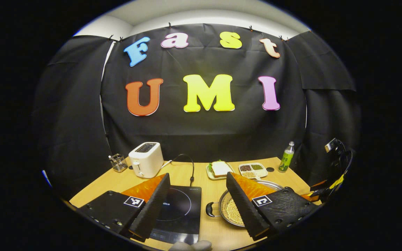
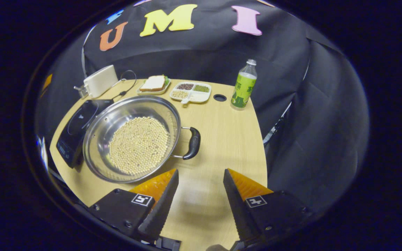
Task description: First push the handle of the pot to place it horizontally, then grasp the pot with both hands and set it on the induction cooktop.
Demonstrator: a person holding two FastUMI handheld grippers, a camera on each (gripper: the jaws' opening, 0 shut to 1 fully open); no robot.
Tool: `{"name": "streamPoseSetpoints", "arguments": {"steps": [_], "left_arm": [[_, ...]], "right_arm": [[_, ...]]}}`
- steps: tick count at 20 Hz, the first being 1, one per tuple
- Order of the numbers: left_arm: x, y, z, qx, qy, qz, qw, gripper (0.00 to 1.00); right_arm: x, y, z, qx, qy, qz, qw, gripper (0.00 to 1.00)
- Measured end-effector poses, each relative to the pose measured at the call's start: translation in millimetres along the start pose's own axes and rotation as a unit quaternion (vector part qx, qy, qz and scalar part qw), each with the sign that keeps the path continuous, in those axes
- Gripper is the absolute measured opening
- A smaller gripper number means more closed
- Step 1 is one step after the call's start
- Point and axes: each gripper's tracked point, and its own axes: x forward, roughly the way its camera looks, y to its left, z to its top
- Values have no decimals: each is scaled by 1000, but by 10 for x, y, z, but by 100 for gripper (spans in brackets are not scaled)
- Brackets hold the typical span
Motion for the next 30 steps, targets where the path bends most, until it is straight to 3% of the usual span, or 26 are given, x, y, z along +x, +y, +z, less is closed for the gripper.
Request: {"name": "streamPoseSetpoints", "arguments": {"steps": [1, 2, 3, 5, 16, 23, 24, 26, 28, 29, 30], "left_arm": [[70, -44, -129, 2, 13, -1, 1000, 97], [144, -99, -250, 2, 24, -3, 1000, 97], [225, -160, -365, 2, 36, -6, 999, 97], [368, -275, -633, -1, 61, -15, 998, 97], [933, -484, -1746, -38, 189, -13, 981, 97], [1145, -584, -2068, -41, 234, -22, 971, 96], [1183, -606, -2095, -40, 237, -24, 970, 100], [1209, -601, -2153, -39, 248, -18, 968, 96], [1242, -602, -2142, -46, 250, -13, 967, 96], [1235, -584, -2163, -46, 255, -8, 966, 96], [1235, -505, -2171, -38, 261, 4, 965, 84]], "right_arm": [[0, -16, 37, 2, -5, -1, 1000, 78], [20, -24, 78, 4, -11, -1, 1000, 86], [53, 11, 105, 4, -10, 5, 1000, 82], [117, 62, 165, 4, -11, 13, 1000, 87], [599, 341, 438, -14, -2, 38, 999, 86], [881, 399, 396, -13, 30, 44, 998, 87], [910, 402, 406, -8, 32, 45, 998, 87], [962, 410, 365, -9, 46, 45, 998, 87], [982, 375, 351, -9, 57, 36, 998, 76], [1008, 356, 359, -3, 57, 34, 998, 77], [1011, 368, 341, 4, 61, 35, 998, 71]]}}
